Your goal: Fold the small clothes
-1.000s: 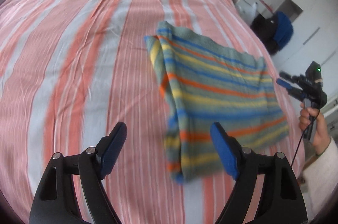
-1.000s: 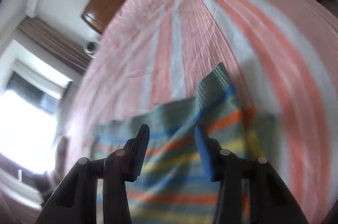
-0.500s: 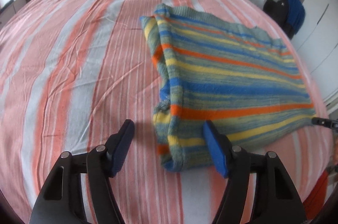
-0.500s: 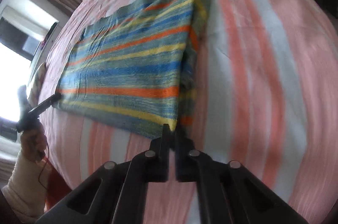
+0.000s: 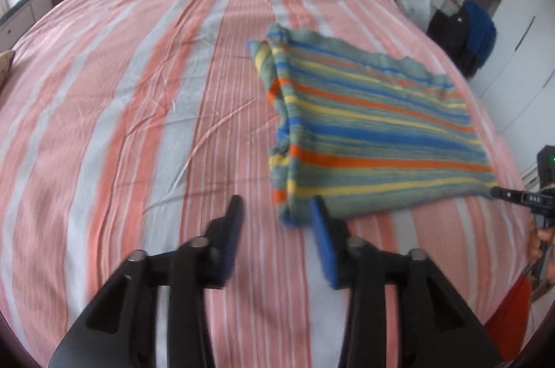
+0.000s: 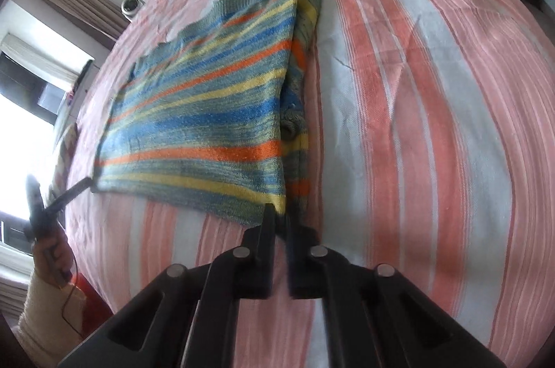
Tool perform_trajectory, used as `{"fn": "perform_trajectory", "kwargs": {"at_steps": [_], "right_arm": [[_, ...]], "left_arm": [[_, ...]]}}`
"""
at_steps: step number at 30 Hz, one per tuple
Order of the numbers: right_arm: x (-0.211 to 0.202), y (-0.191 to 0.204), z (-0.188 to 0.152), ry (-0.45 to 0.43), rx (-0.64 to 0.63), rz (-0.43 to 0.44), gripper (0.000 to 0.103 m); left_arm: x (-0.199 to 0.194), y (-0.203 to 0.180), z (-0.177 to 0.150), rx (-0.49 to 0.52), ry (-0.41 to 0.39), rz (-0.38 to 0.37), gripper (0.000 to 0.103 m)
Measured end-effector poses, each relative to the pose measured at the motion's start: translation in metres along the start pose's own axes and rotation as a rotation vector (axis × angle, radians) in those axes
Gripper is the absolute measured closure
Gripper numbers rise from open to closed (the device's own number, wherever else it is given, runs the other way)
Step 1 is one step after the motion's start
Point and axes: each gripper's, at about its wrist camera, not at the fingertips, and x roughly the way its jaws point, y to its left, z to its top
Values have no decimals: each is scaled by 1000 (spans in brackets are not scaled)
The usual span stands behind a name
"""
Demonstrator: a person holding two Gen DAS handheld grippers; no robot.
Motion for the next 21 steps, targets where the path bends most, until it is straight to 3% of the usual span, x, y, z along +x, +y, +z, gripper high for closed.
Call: {"fn": "perform_trajectory", "kwargs": {"at_steps": [2,4,5,9,13,21], "right_arm": [[-7,2,-4,-26,6,1,81],[-20,6,-10,-80,8,-18,47],[-27,9,-14,-112,4,-23,43],[-56,21,-38,-237,-31,-62,41],[-64,38,-72,-363,-111,-176,32],[-31,44,-113,-367,-139,-252,32]], "left_arm": [[-14,-1,-10,-34,-33,-1,29],[-26,-5,-23,-52,-78,14,19],[-30,-8,-30,-50,-97,25,16],[-30,-21,-53,-46,-133,85,10],[-7,-35,-69,-39,-87,118,11],[-4,-51,-94,57,-99,169,10]]}}
